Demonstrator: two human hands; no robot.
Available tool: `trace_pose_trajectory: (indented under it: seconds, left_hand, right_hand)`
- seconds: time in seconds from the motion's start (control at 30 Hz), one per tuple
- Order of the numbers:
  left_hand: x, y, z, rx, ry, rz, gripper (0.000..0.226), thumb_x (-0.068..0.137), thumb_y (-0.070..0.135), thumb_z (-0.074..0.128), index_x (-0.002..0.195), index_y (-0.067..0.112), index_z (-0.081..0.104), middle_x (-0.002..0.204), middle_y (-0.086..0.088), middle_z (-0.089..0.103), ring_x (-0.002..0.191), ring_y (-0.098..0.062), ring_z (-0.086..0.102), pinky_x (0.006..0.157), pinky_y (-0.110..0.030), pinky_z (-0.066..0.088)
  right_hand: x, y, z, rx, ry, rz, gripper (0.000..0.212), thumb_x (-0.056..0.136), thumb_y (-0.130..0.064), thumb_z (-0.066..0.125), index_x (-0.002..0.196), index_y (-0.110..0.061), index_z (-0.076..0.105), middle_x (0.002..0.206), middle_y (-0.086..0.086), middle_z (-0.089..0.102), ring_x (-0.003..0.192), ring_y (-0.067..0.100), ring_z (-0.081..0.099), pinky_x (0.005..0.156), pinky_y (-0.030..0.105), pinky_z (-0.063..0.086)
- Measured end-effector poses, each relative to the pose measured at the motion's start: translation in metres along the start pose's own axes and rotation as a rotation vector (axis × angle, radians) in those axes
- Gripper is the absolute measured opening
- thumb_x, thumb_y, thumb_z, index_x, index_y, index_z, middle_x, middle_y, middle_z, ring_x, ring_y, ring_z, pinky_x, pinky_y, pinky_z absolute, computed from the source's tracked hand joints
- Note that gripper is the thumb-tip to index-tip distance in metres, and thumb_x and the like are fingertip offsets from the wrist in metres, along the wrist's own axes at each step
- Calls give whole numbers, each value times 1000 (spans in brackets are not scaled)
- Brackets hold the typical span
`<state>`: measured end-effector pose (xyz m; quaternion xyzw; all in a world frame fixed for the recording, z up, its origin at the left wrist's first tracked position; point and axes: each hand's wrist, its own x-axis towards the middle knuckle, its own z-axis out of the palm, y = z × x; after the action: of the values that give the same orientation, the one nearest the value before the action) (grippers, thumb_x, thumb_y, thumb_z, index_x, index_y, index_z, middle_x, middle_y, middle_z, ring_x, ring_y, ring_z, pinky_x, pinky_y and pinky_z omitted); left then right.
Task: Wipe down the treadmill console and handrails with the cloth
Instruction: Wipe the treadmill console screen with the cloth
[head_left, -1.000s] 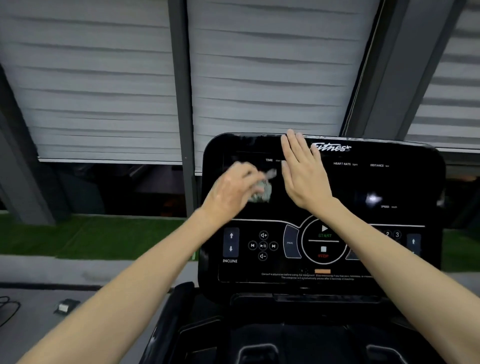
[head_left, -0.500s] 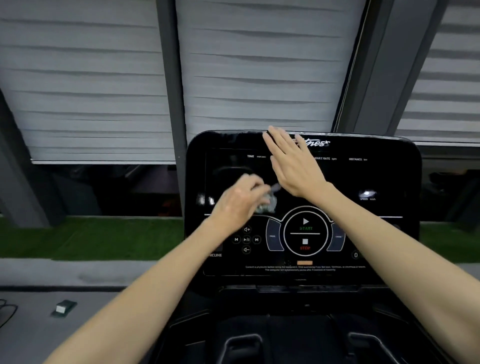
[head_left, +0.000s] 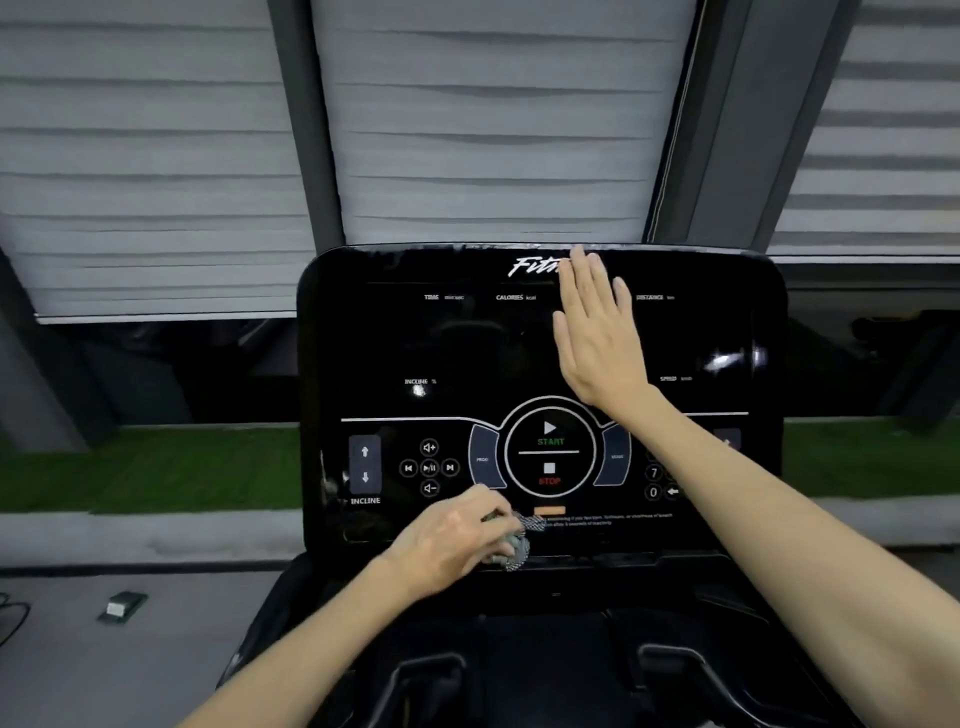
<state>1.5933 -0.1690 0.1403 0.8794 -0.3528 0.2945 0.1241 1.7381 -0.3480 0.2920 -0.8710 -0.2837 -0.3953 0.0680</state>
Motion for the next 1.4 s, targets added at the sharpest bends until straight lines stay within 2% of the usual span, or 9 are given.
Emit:
trace_pose_trajectory:
  seconds: [0.17, 0.33, 0.63, 0.7, 0.83, 0.97, 1.03, 1.23, 1.4]
  left_hand:
    - [74, -15, -33, 79, 181, -122, 32, 92, 32, 56, 107, 6, 70, 102, -9, 63, 88, -21, 59, 67, -35, 58]
    - [97, -13, -33, 93, 273, -200, 27, 86, 25, 67, 104, 6, 71, 99, -7, 66, 89, -19, 59, 82, -23, 50]
    - [38, 27, 30, -38, -55, -26, 26, 93, 34, 59, 105, 14, 68, 101, 0, 62, 91, -11, 55, 68, -28, 56]
    - [57, 22, 24, -1, -22, -3, 21, 92, 27, 61, 107, 13, 66, 101, -2, 61, 90, -11, 53, 70, -24, 54]
    - [127, 8, 0, 68, 217, -119, 28, 90, 28, 61, 108, 7, 69, 99, -7, 63, 91, -16, 55, 76, -25, 52]
    - [158, 10, -1, 98, 278, -183, 25, 85, 23, 70, 103, 5, 71, 98, -7, 65, 89, -17, 56, 82, -18, 46]
    - [144, 20, 18, 68, 241, -142, 25, 86, 27, 67, 100, 7, 71, 97, -6, 66, 89, -16, 56, 85, -18, 44]
    - [70, 62, 77, -97, 44, -106, 21, 90, 29, 62, 104, 15, 68, 101, 2, 64, 93, -10, 58, 70, -28, 56]
    - [107, 52, 65, 0, 36, -38, 23, 93, 27, 57, 104, 11, 67, 100, -2, 63, 91, -14, 56, 69, -30, 56]
  right_hand:
    - [1, 16, -6, -2, -5, -82, 54, 101, -26, 26, 151, -4, 23, 159, 12, 19, 147, 27, 18, 116, 44, 17]
    - [5, 44, -17, -14, 3, -81, 55, 100, -25, 25, 150, -2, 25, 158, 14, 21, 146, 28, 19, 117, 44, 17]
    - [-42, 71, -5, -24, -30, -108, 56, 100, -25, 26, 150, 0, 22, 158, 16, 19, 146, 29, 19, 117, 43, 18]
    - [-46, 78, -7, -27, -26, -102, 56, 100, -25, 27, 150, 0, 23, 158, 16, 20, 146, 29, 19, 116, 43, 18]
    - [-41, 95, -15, -17, -19, -83, 56, 99, -25, 27, 150, 0, 22, 159, 16, 18, 146, 29, 18, 116, 44, 18]
    - [-34, 109, -18, -26, -18, -88, 57, 99, -25, 26, 150, 0, 21, 159, 15, 17, 147, 29, 17, 116, 44, 17]
    - [-35, 112, -15, -30, -21, -91, 57, 100, -25, 25, 150, 0, 20, 159, 15, 16, 147, 28, 16, 117, 44, 18]
    - [-38, 112, -7, -9, -7, -84, 56, 100, -24, 24, 151, -1, 18, 160, 14, 14, 148, 28, 13, 117, 44, 16]
    - [-38, 113, -5, -3, 11, -92, 56, 100, -24, 26, 151, -1, 20, 159, 14, 16, 147, 28, 14, 117, 44, 16]
